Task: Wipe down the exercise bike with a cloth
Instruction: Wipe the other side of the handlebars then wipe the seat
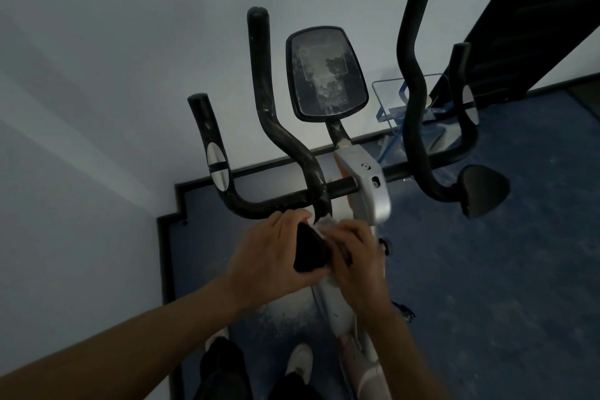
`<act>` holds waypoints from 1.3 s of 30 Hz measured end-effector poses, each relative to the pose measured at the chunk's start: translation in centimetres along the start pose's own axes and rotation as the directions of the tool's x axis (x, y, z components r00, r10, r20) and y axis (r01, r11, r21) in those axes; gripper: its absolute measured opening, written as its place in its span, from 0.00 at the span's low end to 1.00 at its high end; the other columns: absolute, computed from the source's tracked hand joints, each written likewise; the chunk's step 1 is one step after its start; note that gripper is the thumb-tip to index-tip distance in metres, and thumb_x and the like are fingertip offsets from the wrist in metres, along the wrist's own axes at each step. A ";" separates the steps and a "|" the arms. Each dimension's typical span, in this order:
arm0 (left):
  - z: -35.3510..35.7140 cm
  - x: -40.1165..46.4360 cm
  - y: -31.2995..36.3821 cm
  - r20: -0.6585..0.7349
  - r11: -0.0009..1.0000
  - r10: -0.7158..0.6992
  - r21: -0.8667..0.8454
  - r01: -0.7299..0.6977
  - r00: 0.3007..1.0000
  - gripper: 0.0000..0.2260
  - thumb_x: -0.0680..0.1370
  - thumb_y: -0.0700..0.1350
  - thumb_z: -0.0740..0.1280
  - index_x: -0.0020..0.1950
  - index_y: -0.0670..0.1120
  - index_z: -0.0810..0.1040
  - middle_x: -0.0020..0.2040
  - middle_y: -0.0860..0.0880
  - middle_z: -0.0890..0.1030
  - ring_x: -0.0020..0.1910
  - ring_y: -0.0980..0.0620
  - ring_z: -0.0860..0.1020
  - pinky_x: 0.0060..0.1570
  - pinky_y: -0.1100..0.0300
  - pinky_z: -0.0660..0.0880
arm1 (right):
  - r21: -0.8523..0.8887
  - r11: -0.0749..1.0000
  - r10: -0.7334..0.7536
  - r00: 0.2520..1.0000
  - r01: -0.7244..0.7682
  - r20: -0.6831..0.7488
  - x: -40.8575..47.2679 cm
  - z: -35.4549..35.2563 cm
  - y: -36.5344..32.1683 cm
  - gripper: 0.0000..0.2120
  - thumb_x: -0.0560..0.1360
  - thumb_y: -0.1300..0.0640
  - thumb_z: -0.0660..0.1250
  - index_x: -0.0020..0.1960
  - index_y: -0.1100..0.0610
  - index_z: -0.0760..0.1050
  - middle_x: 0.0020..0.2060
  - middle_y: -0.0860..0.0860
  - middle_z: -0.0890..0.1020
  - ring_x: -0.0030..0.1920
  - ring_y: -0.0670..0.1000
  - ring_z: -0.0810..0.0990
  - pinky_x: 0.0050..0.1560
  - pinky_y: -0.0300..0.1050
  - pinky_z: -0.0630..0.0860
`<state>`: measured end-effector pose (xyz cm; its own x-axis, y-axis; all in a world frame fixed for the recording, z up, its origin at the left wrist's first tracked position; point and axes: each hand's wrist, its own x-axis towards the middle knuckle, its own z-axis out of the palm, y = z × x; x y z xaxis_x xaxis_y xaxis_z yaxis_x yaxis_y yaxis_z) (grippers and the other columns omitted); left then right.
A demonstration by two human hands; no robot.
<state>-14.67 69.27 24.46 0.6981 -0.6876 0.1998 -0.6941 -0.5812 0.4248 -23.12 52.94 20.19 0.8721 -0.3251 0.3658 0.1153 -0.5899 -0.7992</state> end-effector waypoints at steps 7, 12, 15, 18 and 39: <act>-0.7 0.0 0.3 -0.025 0.998 0.029 -0.056 -0.030 0.999 0.35 0.73 0.72 0.62 0.67 0.46 0.67 0.55 0.50 0.77 0.48 0.56 0.76 0.46 0.62 0.75 | -0.137 0.987 -0.088 0.995 0.081 -0.048 4.2 0.4 -0.6 0.08 0.78 0.63 0.71 0.57 0.60 0.80 0.54 0.53 0.75 0.55 0.37 0.74 0.57 0.31 0.74; -0.9 0.0 0.2 -0.041 0.996 0.038 -0.079 -0.041 0.998 0.33 0.78 0.70 0.55 0.66 0.44 0.69 0.53 0.48 0.77 0.47 0.55 0.75 0.45 0.62 0.73 | -0.115 0.982 -0.144 0.987 0.152 0.075 -0.1 -0.2 0.3 0.12 0.76 0.61 0.71 0.59 0.54 0.77 0.50 0.50 0.75 0.48 0.40 0.74 0.50 0.26 0.73; -1.0 0.0 0.3 -0.041 0.993 0.041 -0.108 -0.045 0.998 0.33 0.79 0.70 0.49 0.66 0.44 0.70 0.54 0.48 0.77 0.47 0.55 0.75 0.46 0.60 0.74 | -0.135 0.979 -0.144 0.987 0.153 0.078 0.6 -0.1 0.4 0.11 0.76 0.62 0.70 0.58 0.56 0.78 0.50 0.53 0.77 0.48 0.40 0.74 0.51 0.26 0.74; -1.1 0.0 0.4 -0.040 0.991 0.047 -0.126 -0.052 0.998 0.32 0.80 0.69 0.48 0.66 0.44 0.70 0.54 0.48 0.77 0.46 0.55 0.74 0.45 0.61 0.73 | -0.147 0.982 -0.115 0.993 0.118 0.026 3.8 0.1 0.3 0.08 0.78 0.64 0.70 0.57 0.60 0.80 0.53 0.50 0.77 0.53 0.40 0.76 0.54 0.35 0.78; -0.9 -0.1 0.2 -0.051 0.987 0.026 -0.160 -0.033 0.998 0.26 0.82 0.66 0.49 0.65 0.47 0.69 0.54 0.49 0.77 0.46 0.56 0.74 0.44 0.59 0.75 | -0.230 0.961 -0.158 0.987 0.156 0.011 4.4 0.6 0.0 0.06 0.78 0.62 0.71 0.55 0.60 0.80 0.51 0.52 0.75 0.48 0.38 0.71 0.50 0.25 0.71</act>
<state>-14.78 69.59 25.29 0.6882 -0.6792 0.2553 -0.6800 -0.4810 0.5534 -18.93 51.95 21.48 0.8480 -0.2202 0.4821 0.1371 -0.7875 -0.6009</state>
